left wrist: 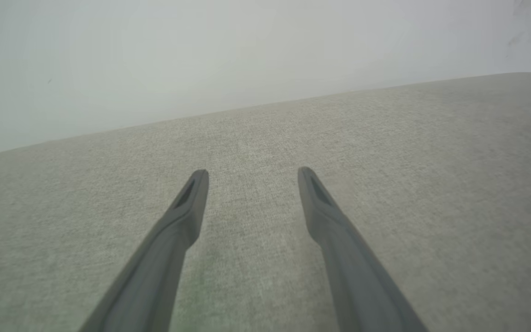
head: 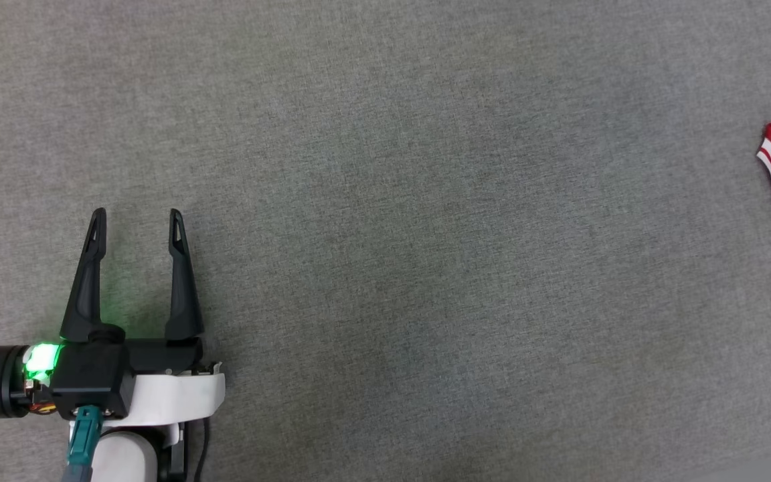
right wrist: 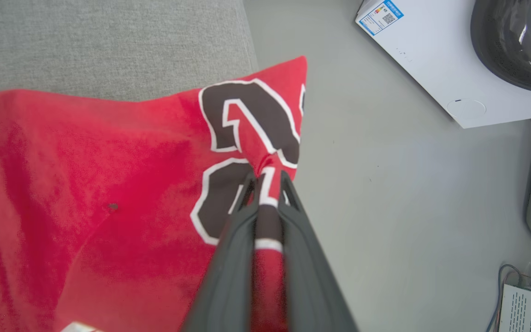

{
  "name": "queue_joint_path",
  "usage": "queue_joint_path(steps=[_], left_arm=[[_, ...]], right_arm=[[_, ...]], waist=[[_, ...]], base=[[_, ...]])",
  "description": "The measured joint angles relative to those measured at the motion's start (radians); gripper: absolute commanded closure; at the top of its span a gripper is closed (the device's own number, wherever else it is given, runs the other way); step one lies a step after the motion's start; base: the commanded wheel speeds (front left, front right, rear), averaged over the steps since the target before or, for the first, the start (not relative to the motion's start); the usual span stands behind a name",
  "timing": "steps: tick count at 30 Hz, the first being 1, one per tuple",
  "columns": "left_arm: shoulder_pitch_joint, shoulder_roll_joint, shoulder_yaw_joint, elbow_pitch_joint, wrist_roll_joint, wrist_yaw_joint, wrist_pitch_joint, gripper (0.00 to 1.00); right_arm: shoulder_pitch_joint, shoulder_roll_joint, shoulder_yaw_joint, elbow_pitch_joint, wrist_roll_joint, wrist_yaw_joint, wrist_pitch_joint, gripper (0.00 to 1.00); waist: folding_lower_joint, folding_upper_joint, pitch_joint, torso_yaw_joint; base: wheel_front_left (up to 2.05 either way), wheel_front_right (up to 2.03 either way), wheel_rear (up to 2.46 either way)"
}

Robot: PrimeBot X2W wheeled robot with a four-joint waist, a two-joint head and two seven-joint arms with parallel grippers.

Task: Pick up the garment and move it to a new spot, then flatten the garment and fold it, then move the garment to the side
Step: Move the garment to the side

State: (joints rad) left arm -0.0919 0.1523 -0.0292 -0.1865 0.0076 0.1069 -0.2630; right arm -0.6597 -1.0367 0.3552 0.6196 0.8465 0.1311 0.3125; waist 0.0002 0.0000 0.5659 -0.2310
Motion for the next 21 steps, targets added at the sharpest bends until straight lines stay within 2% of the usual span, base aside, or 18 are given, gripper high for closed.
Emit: queue_joint_path(steps=[1,2,3,10,15,21], left_arm=[[-0.002,0.000,-0.002,0.003,0.000,0.000,0.000,0.00],[-0.006,-0.001,-0.004,0.007,0.000,0.000,0.000,0.00],[-0.011,-0.002,-0.006,0.012,-0.001,0.003,0.000,0.00],[0.017,-0.033,-0.022,0.045,-0.022,0.017,0.000,0.00],[0.077,-0.050,-0.023,0.060,-0.039,0.029,0.000,0.00],[0.138,-0.065,-0.016,0.076,-0.045,0.043,0.000,0.00]], right_arm=[[-0.002,0.013,0.004,0.019,-0.014,0.000,-0.007,0.76],[-0.005,0.027,0.009,0.038,-0.026,0.000,-0.015,0.32],[-0.013,0.039,0.011,0.058,-0.038,0.000,-0.025,0.00],[-0.058,0.056,0.007,0.151,-0.174,0.000,-0.155,0.00],[-0.093,0.067,-0.025,0.157,-0.298,0.000,-0.327,0.00],[-0.120,0.146,-0.131,0.141,-0.453,0.000,-0.535,0.00]], waist=[[0.0000,0.0000,-0.001,0.000],[0.0000,0.0000,-0.005,0.000],[0.0000,0.0000,-0.013,0.001],[-0.0001,0.0000,-0.122,0.014],[-0.0002,0.0000,-0.227,0.033],[-0.0002,0.0000,-0.335,0.068]], base=[[0.00,0.00,0.00],[0.00,0.00,0.00],[0.00,0.00,0.00],[0.00,0.00,0.00],[0.00,0.00,0.00],[0.00,0.00,0.00]])
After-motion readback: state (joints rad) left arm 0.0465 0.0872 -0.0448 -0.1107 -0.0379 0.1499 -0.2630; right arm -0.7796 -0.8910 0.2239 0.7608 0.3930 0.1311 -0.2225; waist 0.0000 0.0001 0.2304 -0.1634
